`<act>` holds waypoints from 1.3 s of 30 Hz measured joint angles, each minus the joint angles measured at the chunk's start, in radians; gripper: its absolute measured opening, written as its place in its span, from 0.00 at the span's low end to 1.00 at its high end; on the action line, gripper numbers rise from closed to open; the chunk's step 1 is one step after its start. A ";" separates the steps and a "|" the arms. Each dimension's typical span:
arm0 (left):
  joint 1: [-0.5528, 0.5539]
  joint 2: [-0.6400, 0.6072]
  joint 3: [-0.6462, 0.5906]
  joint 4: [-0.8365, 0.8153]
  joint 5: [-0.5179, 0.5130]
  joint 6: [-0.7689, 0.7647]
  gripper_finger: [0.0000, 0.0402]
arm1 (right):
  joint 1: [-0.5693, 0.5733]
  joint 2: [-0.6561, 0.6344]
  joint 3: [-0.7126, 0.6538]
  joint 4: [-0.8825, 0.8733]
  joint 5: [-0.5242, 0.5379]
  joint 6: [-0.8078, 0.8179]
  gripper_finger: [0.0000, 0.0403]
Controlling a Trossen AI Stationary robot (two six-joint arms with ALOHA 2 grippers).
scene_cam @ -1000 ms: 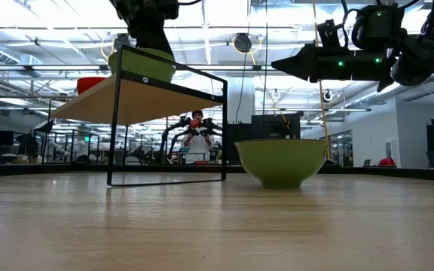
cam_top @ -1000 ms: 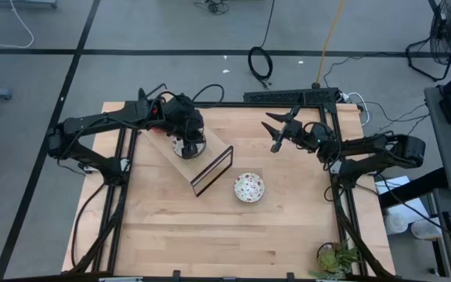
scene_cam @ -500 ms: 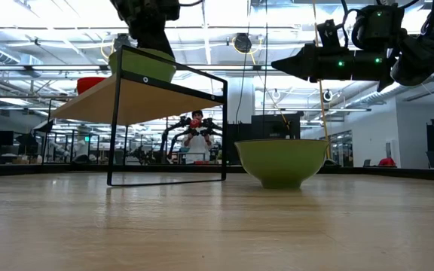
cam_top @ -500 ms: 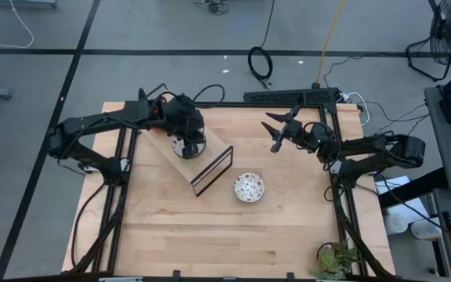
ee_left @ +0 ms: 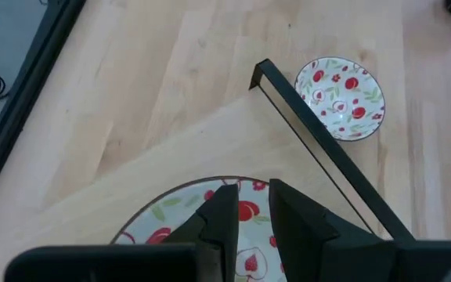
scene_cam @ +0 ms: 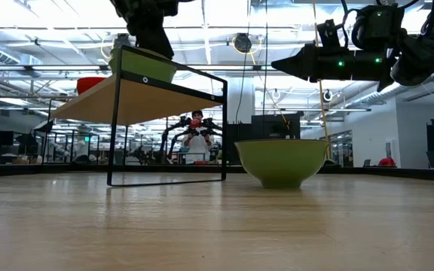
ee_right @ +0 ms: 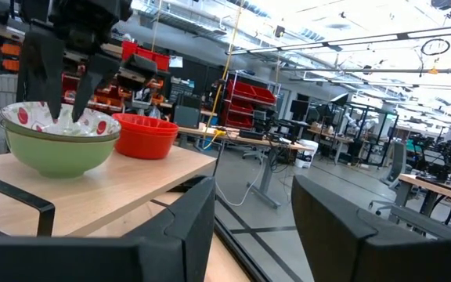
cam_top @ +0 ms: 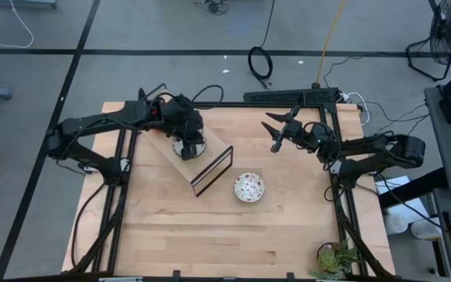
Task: Pick & Place Mini bowls
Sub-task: Stack the bottom white patterned bowl on the white patterned bowl on the shelf
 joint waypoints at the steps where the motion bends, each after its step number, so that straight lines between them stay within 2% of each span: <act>1: 0.000 -0.007 0.000 -0.002 0.000 0.000 0.19 | 0.000 0.000 0.000 0.000 0.000 0.000 0.38; 7: 0.000 -0.072 0.000 -0.111 0.000 -0.035 0.19 | 0.000 0.000 0.000 -0.002 0.000 0.000 0.38; 14: -0.016 -0.143 0.000 -0.278 -0.020 -0.200 0.19 | 0.000 0.000 0.000 -0.016 0.000 0.000 0.38; 28: -0.146 -0.142 0.000 -0.304 -0.085 -0.274 0.19 | 0.000 0.000 0.000 -0.016 -0.002 0.019 0.39; 39: -0.182 -0.135 -0.023 -0.302 -0.115 -0.309 0.19 | 0.002 0.000 0.000 -0.016 -0.003 0.019 0.38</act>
